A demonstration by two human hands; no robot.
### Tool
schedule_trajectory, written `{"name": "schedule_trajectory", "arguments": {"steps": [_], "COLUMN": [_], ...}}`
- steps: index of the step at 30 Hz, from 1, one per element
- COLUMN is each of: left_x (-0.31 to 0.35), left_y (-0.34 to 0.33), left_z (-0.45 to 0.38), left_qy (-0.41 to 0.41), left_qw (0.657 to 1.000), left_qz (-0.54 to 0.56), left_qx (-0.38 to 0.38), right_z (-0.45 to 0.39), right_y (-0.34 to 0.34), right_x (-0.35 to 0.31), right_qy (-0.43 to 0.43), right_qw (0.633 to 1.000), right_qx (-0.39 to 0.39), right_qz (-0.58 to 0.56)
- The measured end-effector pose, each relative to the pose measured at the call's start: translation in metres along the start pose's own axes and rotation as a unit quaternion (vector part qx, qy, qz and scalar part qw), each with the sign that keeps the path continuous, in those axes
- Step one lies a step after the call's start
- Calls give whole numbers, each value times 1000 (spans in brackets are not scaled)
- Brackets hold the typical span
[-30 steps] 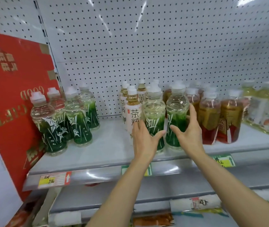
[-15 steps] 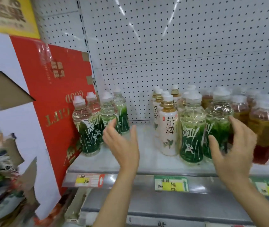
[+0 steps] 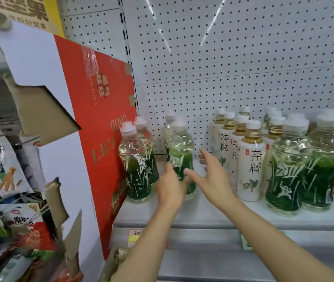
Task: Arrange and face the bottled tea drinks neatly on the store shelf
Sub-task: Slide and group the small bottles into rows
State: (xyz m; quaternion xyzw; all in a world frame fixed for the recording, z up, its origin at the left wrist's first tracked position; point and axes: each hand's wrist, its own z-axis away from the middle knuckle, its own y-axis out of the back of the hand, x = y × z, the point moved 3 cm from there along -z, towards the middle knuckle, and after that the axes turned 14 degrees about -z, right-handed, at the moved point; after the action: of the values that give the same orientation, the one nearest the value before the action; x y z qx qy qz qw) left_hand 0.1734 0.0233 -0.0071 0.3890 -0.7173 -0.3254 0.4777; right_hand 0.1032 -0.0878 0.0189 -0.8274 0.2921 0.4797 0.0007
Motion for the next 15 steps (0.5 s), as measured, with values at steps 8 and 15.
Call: {"name": "schedule_trajectory", "arguments": {"steps": [8,15], "left_x": [-8,-85], "left_y": [4,39], "left_z": [39,38], "left_qy": [-115,72], "left_qw": [988,979], "left_qz": [89,129], "left_qx": [46,140], "right_z": [-3,-4], "right_y": [-9,-6], "right_x": [17,15], "right_qy": [-60,-82], "right_qw": [991,989], "right_qx": [107,114], "right_qz": [-54,-53]}}
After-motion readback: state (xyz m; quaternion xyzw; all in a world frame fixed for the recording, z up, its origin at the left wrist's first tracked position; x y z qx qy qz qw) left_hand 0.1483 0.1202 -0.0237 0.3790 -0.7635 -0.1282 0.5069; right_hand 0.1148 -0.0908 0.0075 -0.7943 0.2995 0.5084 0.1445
